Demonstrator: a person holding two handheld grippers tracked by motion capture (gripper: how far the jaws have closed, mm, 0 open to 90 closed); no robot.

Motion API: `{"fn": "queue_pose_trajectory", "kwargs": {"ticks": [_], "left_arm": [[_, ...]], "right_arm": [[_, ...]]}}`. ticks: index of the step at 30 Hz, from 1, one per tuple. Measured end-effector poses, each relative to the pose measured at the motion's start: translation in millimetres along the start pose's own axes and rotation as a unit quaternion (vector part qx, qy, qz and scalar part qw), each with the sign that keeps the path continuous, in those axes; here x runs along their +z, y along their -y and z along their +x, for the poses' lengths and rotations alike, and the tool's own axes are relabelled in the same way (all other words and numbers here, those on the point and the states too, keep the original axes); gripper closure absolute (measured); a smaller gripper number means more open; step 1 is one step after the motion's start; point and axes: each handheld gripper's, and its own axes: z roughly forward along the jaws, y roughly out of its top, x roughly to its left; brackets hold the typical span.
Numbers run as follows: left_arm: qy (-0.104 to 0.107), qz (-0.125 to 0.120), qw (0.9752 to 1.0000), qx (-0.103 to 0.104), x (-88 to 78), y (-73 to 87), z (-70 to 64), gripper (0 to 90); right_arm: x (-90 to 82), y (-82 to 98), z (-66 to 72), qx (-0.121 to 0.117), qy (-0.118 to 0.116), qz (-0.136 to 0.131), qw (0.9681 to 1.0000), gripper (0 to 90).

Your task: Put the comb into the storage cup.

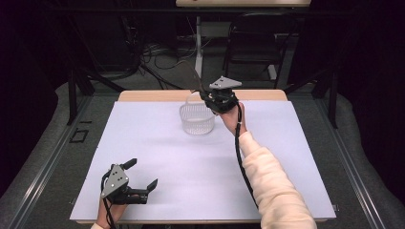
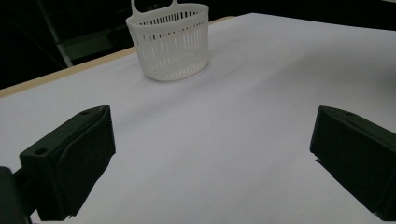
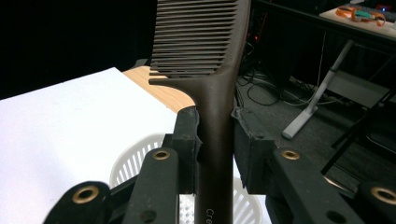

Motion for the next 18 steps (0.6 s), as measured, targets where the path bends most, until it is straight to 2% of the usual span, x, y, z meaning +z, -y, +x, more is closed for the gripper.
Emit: {"fn": "queue_pose_trajectory", "kwargs": {"ticks": [8,18], "left_arm": [[-0.001,0.0,1.0,0.002,-0.5,-0.1,0.4,0.3],[-0.001,0.001,1.0,0.003,-0.5,-0.2,0.4,0.2]], "right_arm": [[1.8,-1.6,2.0,-0.007,-0.005,-0.008,0.9999,71.9],[9.9,0.7,2.9,-0.016,-0.008,-0.006,0.9998,72.0]]}}
